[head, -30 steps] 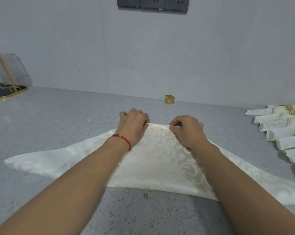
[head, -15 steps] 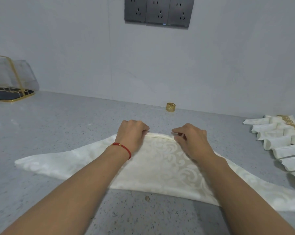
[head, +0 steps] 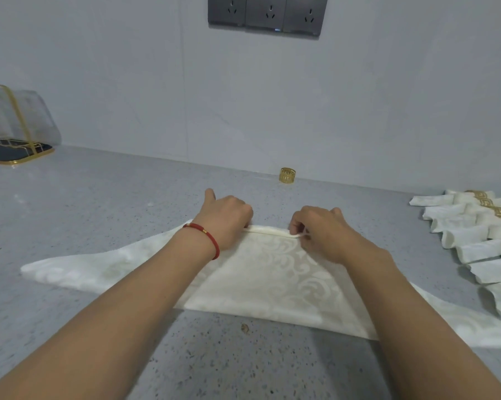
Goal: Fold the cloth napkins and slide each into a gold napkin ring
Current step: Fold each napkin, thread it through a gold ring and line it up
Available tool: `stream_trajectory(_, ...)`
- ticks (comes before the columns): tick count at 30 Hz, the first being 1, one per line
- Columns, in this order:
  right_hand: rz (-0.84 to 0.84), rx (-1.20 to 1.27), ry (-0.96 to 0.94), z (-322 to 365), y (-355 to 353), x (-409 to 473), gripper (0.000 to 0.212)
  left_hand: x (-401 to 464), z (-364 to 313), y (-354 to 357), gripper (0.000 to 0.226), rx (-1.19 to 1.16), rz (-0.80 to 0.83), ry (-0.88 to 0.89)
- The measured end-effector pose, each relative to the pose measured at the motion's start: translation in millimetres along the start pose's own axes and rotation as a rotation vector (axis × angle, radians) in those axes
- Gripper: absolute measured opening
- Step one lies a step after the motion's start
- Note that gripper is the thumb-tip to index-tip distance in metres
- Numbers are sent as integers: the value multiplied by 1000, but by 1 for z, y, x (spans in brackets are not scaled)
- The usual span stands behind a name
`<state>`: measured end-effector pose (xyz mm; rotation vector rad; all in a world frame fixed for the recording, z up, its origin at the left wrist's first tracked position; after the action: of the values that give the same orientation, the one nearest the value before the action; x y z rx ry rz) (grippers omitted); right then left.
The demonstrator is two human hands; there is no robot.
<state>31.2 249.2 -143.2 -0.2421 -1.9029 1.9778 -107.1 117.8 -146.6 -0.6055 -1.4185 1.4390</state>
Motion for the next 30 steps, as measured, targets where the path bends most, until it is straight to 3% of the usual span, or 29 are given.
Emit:
stream_trajectory(3,54,84,19,-2,-7,-6,28,1,8,1,26,-120,30,-33)
stream_trajectory(7,-181,219,34,-6,8,-23,23,-2,13,5,29,-271,14,-30)
stream_trajectory(15,-277,-45,32,0,5,-25,12,-7,9,-7,16,-298,2,28)
stream_trajectory(19,-162,-124,-30,11,1,-27,23,-17,-2,-11,23,-199,84,103)
stream_trajectory(22,-6,-49,-33,10,2,-29,23,-27,3,-7,26,-313,69,47)
stream_trajectory(26,-92,151,21,0,1,-37,20,-36,10,1,26,-429,-36,-62)
stream_trajectory(30,-83,24,63,-7,0,-38,17,-39,8,3,16,-400,-72,-56)
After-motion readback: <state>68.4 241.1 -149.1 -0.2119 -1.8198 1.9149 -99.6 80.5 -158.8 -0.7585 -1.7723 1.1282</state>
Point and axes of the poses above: each hand's wrist, its own x-axis towards the middle knuckle, its own y-axis out of the palm, z = x × y, the point moved 5 cm from there along x, towards the middle knuckle, and after that the axes turned 1 degree about -z, right-handed, at the moved point
